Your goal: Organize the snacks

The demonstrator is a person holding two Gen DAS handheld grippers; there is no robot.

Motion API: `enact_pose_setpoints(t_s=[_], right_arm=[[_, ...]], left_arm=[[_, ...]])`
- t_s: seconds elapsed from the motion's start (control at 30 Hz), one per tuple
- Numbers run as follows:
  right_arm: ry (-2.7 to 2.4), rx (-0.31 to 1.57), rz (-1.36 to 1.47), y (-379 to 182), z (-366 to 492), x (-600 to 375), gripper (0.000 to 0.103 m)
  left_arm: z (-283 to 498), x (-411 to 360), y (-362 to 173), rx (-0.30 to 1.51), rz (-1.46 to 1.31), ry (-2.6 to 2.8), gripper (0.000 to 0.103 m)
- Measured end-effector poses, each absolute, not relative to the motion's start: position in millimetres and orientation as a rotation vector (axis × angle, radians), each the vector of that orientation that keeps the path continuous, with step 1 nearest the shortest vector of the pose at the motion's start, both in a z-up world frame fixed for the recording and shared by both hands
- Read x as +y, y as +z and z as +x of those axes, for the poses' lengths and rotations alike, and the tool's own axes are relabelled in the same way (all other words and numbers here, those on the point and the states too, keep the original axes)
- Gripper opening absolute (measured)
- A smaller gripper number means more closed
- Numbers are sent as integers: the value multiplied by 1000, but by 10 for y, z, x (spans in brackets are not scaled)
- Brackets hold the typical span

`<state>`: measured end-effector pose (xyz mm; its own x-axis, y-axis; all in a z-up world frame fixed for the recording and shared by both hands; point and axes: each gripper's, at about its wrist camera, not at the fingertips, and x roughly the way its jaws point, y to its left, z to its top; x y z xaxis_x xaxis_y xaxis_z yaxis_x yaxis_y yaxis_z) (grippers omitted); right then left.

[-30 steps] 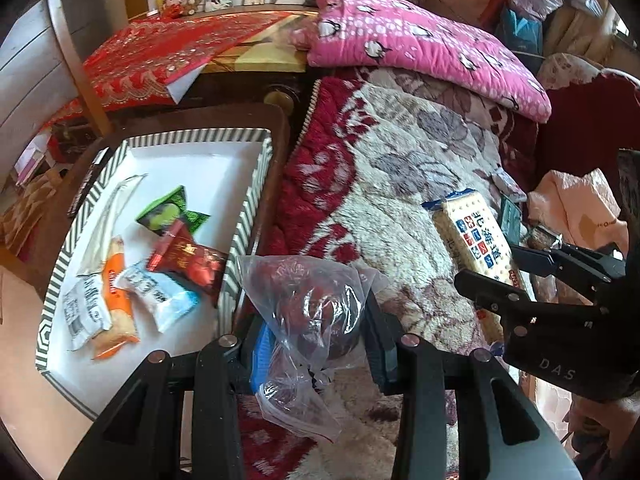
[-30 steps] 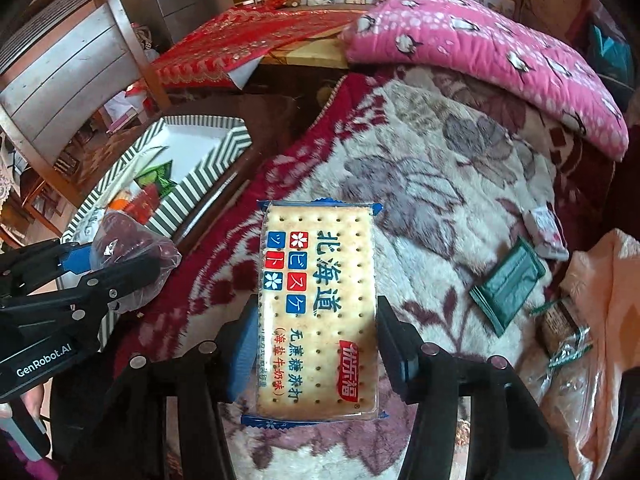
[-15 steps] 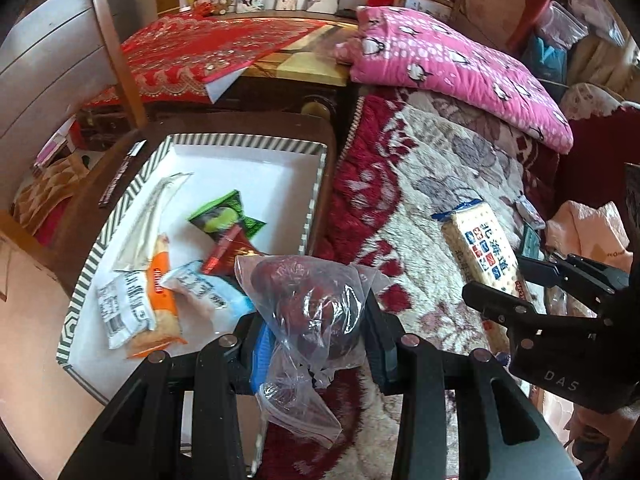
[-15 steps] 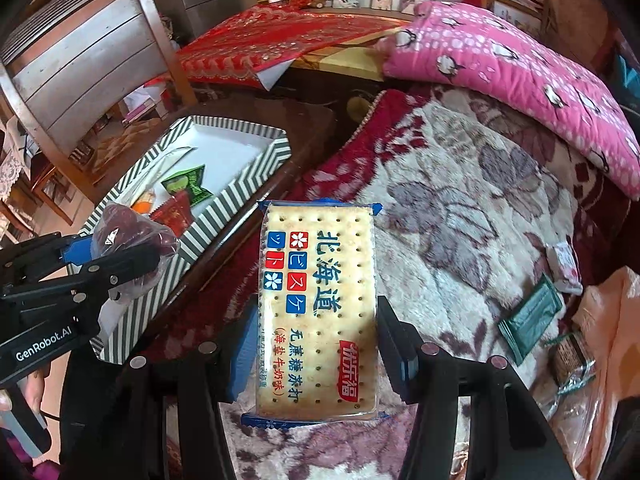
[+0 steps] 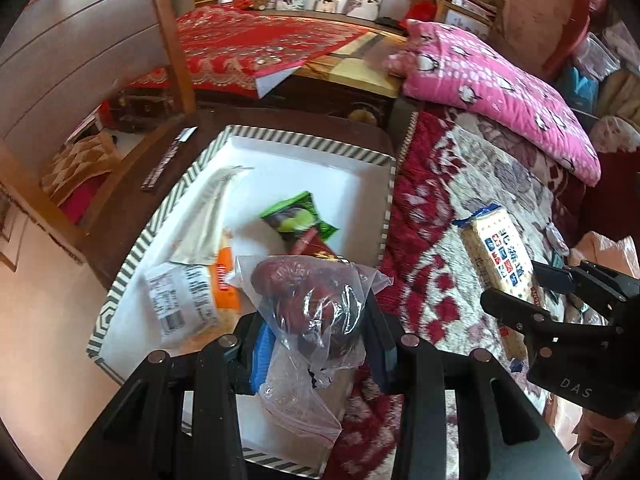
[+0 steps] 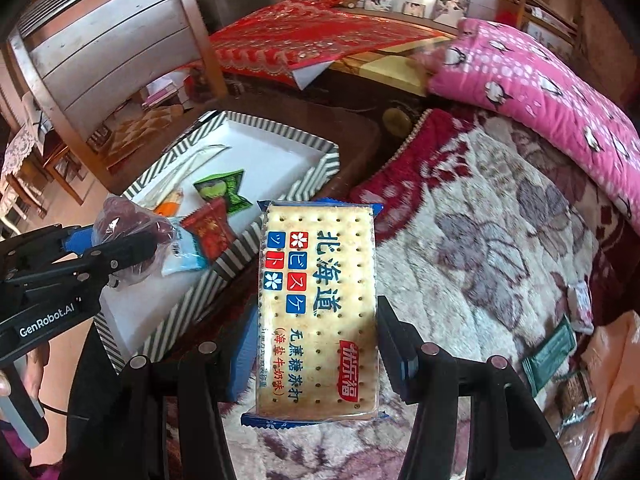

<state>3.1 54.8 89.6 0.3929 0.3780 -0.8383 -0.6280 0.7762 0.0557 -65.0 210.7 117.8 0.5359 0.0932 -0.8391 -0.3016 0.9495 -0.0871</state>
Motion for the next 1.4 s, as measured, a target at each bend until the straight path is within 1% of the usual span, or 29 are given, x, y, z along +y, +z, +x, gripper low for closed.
enact_pose_setpoints(t_s=[0.5,1.4], right_arm=[[731,968,-370,926,42,1154,58],[836,1051,-419,623,199,1924,58]], left_arm=[[-754,2638,1061,991,-305,341,38],[-732,2899,820,1034,-345,393,38]])
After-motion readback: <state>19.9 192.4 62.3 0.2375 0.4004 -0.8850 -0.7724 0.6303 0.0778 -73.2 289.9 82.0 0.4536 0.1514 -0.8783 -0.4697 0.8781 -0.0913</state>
